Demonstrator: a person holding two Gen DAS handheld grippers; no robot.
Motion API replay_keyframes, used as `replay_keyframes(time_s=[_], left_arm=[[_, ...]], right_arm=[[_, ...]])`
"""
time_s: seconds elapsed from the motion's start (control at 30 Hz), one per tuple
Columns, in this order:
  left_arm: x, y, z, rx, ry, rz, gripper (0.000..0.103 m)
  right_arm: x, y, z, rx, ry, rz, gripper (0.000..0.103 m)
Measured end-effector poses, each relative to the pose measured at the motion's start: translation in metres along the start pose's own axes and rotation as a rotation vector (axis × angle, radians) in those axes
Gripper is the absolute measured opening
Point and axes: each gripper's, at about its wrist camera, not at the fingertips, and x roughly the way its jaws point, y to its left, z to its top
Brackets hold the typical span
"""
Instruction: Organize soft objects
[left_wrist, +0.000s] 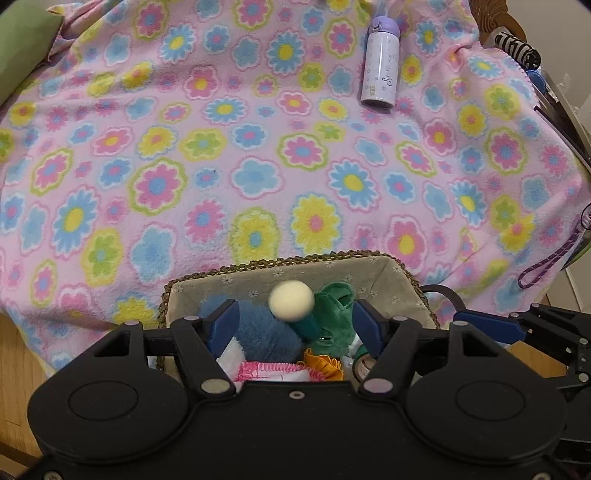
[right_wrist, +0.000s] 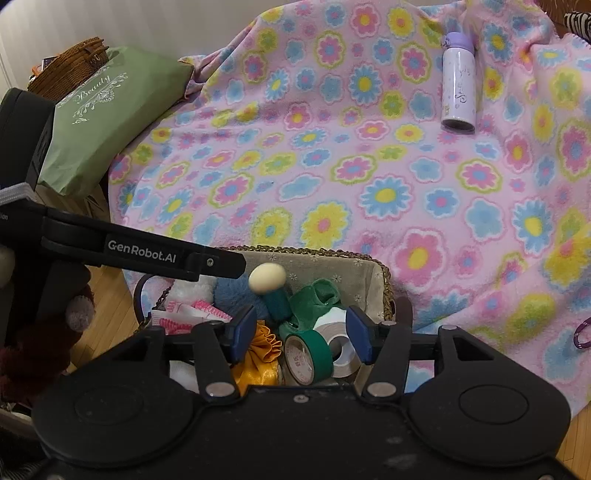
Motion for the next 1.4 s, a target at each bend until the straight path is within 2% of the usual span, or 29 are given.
replay_keyframes(time_s=[0.2,0.6,1.03,1.1,1.23,1.33,1.4], left_arm=[[-0.006,0.0,-0.003,0.001,-0.018,0.023,0.063],[-0.023,-0.006,-0.019,0.009,-0.066,0.086,0.065],[-0.042,-0.014,-0.043,0.012,-0.127,0.156,0.067],[-0.045,-0.017,-0.047,0.019,-0.14,0.16,0.072],[-0.051,-0.022,-0.055,0.028,-0.165,0.177,0.073],[-0.054,-0.024,-0.059,0.022,-0.172,0.174,0.074],[-0.055,-0.025,-0.062,0.014,-0.173,0.176,0.079]], right_arm=[[-0.004,0.0,-0.002,-0.001,-0.01,-0.01,0.054],[-0.017,-0.001,-0.007,0.044,-0.054,-0.048,0.064],[-0.041,-0.004,-0.017,0.126,-0.124,-0.106,0.089],[-0.047,-0.004,-0.02,0.136,-0.145,-0.123,0.092],[-0.055,-0.001,-0.024,0.149,-0.181,-0.149,0.102],[-0.06,0.005,-0.027,0.13,-0.193,-0.161,0.103],[-0.062,0.008,-0.03,0.123,-0.195,-0.163,0.103]])
